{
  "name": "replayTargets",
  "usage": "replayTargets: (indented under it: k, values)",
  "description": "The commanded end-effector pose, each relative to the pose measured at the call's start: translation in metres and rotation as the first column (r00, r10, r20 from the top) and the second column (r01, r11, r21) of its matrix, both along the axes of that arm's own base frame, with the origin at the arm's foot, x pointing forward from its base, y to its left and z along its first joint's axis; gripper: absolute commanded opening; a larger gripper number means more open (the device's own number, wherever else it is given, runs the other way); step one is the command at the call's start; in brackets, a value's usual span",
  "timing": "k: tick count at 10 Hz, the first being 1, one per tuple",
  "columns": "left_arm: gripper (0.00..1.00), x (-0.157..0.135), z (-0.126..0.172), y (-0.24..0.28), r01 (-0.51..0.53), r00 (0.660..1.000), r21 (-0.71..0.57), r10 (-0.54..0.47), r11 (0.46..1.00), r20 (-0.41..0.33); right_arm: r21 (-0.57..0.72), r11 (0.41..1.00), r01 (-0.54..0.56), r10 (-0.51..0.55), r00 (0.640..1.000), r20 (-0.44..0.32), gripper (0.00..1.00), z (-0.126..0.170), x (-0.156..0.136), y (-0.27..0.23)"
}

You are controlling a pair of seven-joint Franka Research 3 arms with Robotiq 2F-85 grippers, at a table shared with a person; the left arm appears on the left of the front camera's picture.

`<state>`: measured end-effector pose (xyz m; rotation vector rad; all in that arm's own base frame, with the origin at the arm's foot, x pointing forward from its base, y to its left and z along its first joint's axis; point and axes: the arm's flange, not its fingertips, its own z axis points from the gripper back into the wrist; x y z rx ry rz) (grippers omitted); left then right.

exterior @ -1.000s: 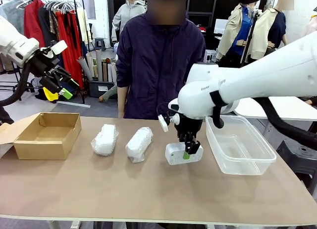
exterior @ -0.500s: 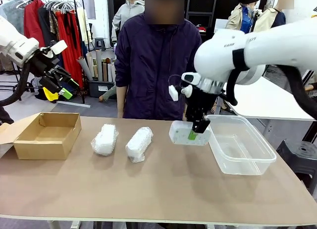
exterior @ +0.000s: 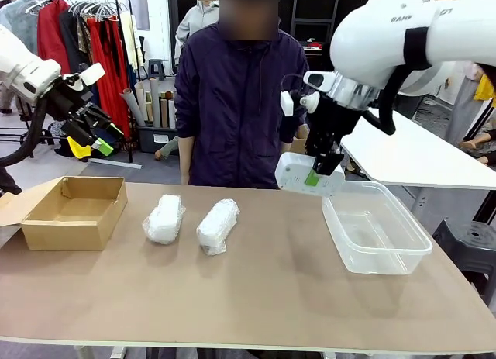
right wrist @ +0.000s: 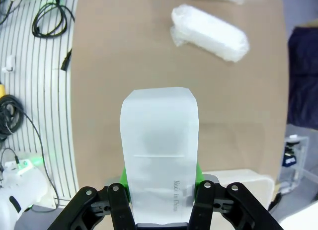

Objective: Separate and place wrapped and unwrapped clocks.
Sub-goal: Pick up the Digital clock indicated by the person.

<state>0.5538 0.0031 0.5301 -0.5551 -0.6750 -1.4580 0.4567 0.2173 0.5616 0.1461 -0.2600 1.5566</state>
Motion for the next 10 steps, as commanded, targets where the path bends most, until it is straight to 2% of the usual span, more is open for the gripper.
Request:
replayTargets:
  k: [1,4,7,10]
  values:
    - [1.0,-0.003,0.001,-0.001,-0.007,1.0,0.002,0.007,1.0,0.004,0.037,0.999,0.032,-0.033,0.999,0.034,0.0,0.022,-0.003,-0.002]
    - [1.0,-0.003,0.001,-0.001,-0.007,1.0,0.002,0.007,1.0,0.004,0.051,0.997,0.052,-0.057,0.993,0.101,0.0,0.046,-0.008,-0.008]
    - [1.0,-0.003,0.001,-0.001,-0.007,1.0,0.002,0.007,1.0,0.004,0.071,0.997,0.034,-0.041,0.995,0.093,0.0,0.037,0.0,-0.011]
    - [1.0,-0.003,0.001,-0.001,-0.007,1.0,0.002,0.007,1.0,0.004,0.039,0.999,0.027,-0.03,0.995,0.098,0.0,0.045,-0.007,-0.011]
